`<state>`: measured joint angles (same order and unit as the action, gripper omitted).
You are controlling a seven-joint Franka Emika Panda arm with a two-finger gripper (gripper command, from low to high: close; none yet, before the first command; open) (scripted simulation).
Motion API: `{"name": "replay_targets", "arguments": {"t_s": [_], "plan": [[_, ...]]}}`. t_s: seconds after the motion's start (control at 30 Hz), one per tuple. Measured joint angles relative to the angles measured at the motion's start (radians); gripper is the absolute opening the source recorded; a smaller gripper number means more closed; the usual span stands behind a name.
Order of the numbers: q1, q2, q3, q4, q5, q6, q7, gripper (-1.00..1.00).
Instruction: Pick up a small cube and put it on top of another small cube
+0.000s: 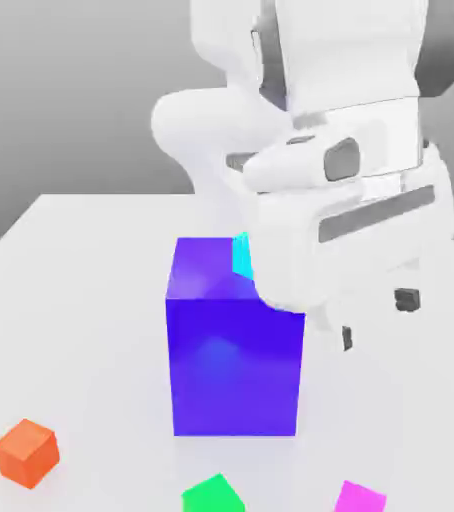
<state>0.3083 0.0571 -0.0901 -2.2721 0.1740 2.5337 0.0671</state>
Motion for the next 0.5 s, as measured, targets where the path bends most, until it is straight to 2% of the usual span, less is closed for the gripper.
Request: {"name": "replay_targets", "arguments": {"t_s": [0.3,0.43,0.47,0.5], "plan": [[0.030,0.306,0.024,0.008,-0.106,0.108,-0.151,0.00],[0.025,0.451,0.035,0.035,-0.105,0.211,-0.169,0.00],[0.023,0.473,0.038,0.040,-0.103,0.228,-0.171,-1.00],[0.023,0.473,0.038,0.040,-0.103,0.228,-0.171,-1.00]]}}
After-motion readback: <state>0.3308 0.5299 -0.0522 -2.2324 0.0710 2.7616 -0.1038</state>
